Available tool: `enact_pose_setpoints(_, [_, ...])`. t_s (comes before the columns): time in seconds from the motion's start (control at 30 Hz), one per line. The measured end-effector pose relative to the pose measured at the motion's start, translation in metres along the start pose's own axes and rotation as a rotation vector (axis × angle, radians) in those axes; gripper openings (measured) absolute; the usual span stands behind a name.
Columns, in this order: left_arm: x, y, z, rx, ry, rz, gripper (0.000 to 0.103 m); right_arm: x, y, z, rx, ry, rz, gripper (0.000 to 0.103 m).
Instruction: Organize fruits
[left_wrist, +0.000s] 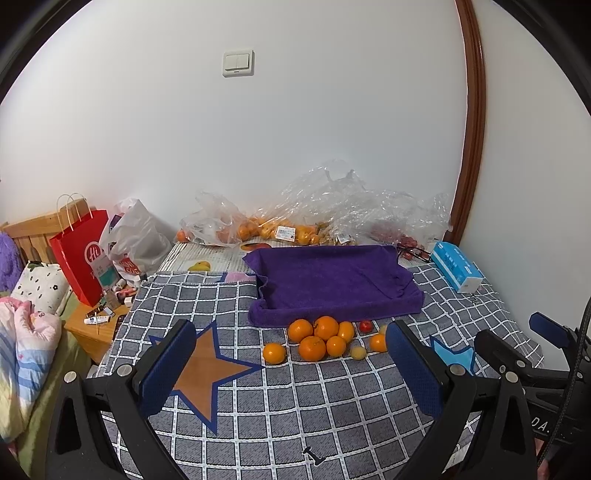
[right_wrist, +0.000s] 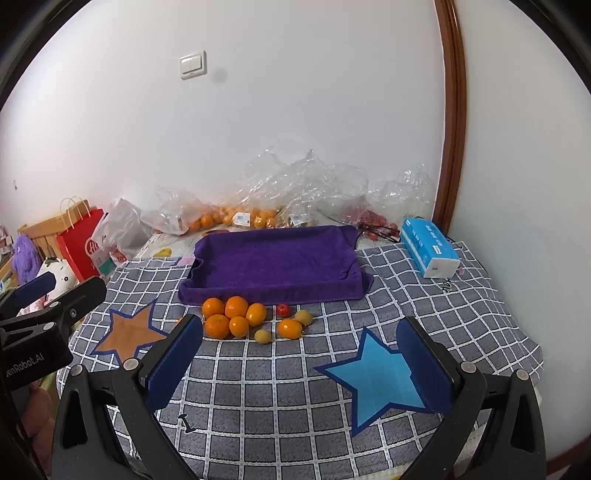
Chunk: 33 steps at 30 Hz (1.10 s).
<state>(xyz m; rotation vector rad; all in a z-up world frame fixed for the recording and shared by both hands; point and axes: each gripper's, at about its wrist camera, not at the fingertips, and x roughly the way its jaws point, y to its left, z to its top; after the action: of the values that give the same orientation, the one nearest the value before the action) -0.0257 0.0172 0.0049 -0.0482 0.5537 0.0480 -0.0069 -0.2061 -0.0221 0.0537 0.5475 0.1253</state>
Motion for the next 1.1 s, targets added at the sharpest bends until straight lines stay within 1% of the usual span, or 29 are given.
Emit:
enact_pose_setpoints(0.27, [-0.001,0.001,0.002,-0.005,-0.001,-0.005,0.103,-0.002,0.001,-0.001,-0.012,0.009,0.000,0.103])
enact_pose_setpoints(0.4, [0.000,0.001,0.004,0.001,-0.005,-0.009,0.103,-0.002,0.001,0.000,-0.015,-0.004,-0.009,0.103])
enact_pose_setpoints(0.47, [0.000,0.001,0.003,0.000,-0.006,-0.014,0.103,-0.001,0.001,0.001,-0.011,0.012,-0.012,0.103])
enact_pose_setpoints(0.67, [0.004,0.009,0.001,-0.039,0.010,-0.038,0.103,0.005,0.005,0.000,-0.037,0.026,0.000,0.103])
enact_pose_setpoints(0.77, [0.006,0.012,-0.002,-0.025,-0.002,-0.039,0.103,0.008,0.007,0.000,-0.046,0.010,-0.001,0.103])
enact_pose_setpoints(0.83, [0.013,0.012,-0.002,-0.006,0.001,-0.033,0.103,0.012,0.008,-0.001,-0.044,-0.005,-0.012,0.103])
enact_pose_setpoints(0.97, [0.031,0.015,-0.004,0.000,0.023,-0.042,0.103,0.030,0.006,-0.003,-0.036,0.001,0.012,0.103])
enact_pose_setpoints(1.1, [0.059,0.021,-0.010,-0.004,0.079,-0.046,0.103,0.052,0.008,-0.009,-0.064,0.011,0.006,0.103])
